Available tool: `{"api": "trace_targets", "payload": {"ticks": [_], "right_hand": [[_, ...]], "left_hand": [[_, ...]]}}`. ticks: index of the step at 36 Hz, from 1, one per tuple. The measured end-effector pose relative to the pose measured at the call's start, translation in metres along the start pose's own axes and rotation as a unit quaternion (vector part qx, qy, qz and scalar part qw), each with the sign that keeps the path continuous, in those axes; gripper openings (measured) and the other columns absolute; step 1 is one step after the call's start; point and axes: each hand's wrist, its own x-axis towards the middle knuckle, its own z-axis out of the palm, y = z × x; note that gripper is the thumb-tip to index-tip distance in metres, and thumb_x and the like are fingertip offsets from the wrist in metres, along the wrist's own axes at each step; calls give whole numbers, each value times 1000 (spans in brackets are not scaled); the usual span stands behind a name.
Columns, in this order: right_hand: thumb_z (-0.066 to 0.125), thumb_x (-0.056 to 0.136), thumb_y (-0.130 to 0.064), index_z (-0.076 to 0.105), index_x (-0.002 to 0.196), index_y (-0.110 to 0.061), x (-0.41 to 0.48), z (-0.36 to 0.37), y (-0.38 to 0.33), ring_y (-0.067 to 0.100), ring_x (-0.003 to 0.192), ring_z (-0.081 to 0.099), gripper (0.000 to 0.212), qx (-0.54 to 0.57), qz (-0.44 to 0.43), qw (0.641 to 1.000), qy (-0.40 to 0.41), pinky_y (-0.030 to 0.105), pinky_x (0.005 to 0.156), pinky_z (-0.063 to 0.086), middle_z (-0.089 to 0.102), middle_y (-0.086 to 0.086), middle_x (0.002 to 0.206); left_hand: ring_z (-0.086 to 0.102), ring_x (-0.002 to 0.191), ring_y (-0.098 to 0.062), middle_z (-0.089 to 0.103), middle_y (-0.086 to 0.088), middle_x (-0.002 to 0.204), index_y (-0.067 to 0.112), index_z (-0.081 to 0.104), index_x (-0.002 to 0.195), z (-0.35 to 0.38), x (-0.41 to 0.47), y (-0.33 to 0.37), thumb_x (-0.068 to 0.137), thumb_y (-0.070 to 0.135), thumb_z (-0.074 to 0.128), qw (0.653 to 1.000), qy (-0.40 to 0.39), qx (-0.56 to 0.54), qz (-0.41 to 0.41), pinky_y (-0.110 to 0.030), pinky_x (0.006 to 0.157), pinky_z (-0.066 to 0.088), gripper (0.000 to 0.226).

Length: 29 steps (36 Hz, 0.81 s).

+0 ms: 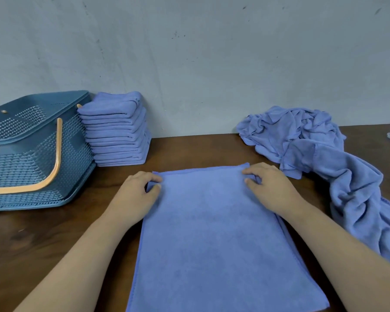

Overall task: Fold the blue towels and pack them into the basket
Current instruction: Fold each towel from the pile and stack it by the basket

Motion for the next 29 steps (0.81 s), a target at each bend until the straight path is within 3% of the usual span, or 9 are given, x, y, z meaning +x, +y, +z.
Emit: {"api": "trace_targets", "payload": {"ticks": [4,7,10,12,17,19,22,29], "right_hand": [[61,104,-15,73,131,-12,0,0,0,23,114,59,29,-12,-5,1000,-1,24,101,36,67,-1,131],[60,105,-15,71,134,-11,0,1,-1,26,116,59,31,-15,1,1000,-3,24,101,36,66,1,134],[59,105,-15,70,136,-12,-1,1,0,26,116,58,33,-18,3,1000,-7,22,100,34,66,0,135],[59,105,-16,69,137,-13,-1,2,0,26,117,58,34,-15,9,1000,-8,22,99,35,65,-1,135],[60,103,-15,67,138,-18,0,-1,-3,5,99,59,35,43,29,997,56,10,89,39,61,-9,137],[59,104,-17,65,140,-18,1,-2,-3,14,113,58,37,20,27,998,61,22,98,44,60,-8,142],[53,106,-29,64,143,-23,-1,0,-5,25,128,51,39,-98,40,994,13,45,107,44,58,-9,147],[49,107,-33,62,144,-26,-3,1,-5,23,127,49,40,-123,52,991,1,48,107,44,57,-11,148]], "left_hand": [[52,108,5,57,38,113,42,69,117,1,1,-1,103,26,64,1000,16,-2,9,-8,89,38,22],[56,102,11,62,31,116,41,71,119,1,3,1,101,25,64,997,56,-47,7,-9,86,40,25],[53,124,4,61,21,135,35,66,137,1,7,0,104,29,61,999,22,-37,6,-13,101,38,35],[47,140,-10,55,14,151,32,60,147,4,7,-3,106,33,57,999,-26,29,2,-27,116,36,41],[43,145,-13,51,13,158,32,54,153,5,6,-6,108,38,52,997,-45,64,5,-36,122,35,46],[44,145,-14,51,13,157,33,54,153,5,6,-7,108,39,52,997,-45,69,8,-37,122,35,46],[44,144,-14,52,13,157,33,55,152,7,7,-9,108,40,52,996,-46,70,9,-38,122,36,45],[35,152,-16,38,16,167,36,37,163,8,11,-10,107,48,51,997,-29,65,-2,-44,127,29,59]]}}
